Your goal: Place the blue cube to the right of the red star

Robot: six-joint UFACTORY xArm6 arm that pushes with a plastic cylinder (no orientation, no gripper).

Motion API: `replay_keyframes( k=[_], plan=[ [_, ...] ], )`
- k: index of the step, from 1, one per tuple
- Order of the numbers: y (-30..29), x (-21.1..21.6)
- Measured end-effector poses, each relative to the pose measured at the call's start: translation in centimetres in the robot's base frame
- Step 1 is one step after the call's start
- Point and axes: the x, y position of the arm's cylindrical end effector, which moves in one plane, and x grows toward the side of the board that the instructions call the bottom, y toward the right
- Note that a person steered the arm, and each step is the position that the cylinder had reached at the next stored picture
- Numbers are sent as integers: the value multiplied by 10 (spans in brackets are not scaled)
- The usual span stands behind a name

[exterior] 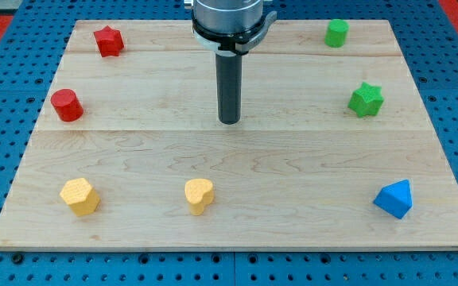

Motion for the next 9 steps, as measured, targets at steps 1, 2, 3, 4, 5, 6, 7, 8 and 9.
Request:
replay_keyframes(
  k=[1,2,3,4,5,6,7,8,9],
  plan=[
    [5,-23],
    [6,-56],
    [6,-83],
    [13,-104],
    [41,-127],
    [51,-164],
    [57,-208],
    [53,-225],
    [-7,-219]
  ],
)
